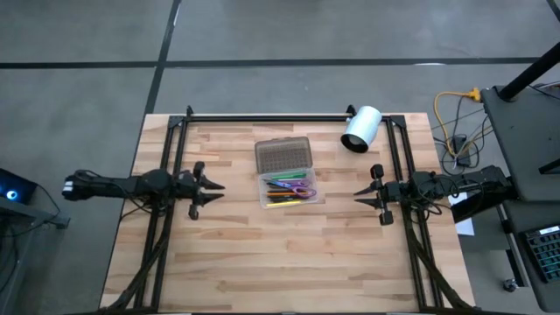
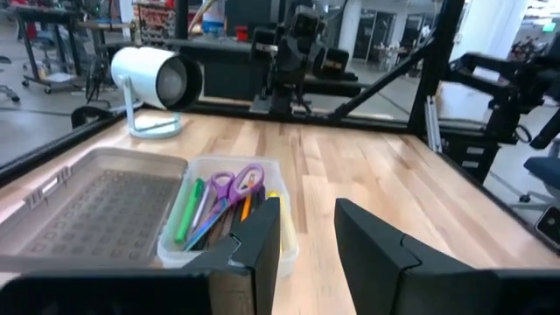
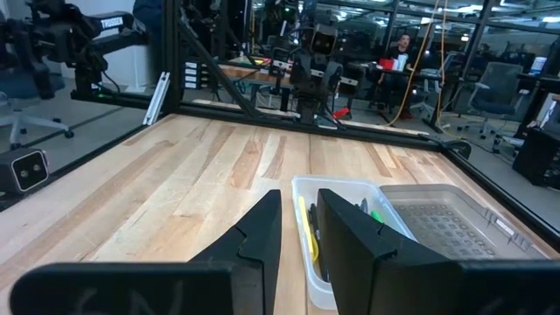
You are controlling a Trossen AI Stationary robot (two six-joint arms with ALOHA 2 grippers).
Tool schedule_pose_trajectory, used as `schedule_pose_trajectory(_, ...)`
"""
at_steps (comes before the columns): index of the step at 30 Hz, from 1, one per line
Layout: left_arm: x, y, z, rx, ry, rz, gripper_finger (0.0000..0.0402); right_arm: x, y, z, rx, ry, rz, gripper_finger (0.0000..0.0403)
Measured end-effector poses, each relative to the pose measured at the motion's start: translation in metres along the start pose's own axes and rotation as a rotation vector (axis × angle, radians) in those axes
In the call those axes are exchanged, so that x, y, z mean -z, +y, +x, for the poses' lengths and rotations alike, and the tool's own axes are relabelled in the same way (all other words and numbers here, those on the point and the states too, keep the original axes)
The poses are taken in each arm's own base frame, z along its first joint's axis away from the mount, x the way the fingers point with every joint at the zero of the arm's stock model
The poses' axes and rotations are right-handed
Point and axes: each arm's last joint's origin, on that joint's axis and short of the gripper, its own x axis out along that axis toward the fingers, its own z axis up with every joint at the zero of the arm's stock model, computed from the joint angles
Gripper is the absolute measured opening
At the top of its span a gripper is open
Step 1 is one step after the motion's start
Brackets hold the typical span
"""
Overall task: Pick & place school supplies into a supply box
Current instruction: Return to Home Position
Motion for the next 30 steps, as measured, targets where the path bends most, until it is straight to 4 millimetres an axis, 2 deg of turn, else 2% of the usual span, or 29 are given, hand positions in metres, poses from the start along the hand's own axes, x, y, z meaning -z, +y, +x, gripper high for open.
schedule_pose_trajectory(30,0.022,0.002,0.014,-0.028,0.259,0.014,0.0096,0.000,0.000,0.000,0.000,0.000,0.000,0.0068)
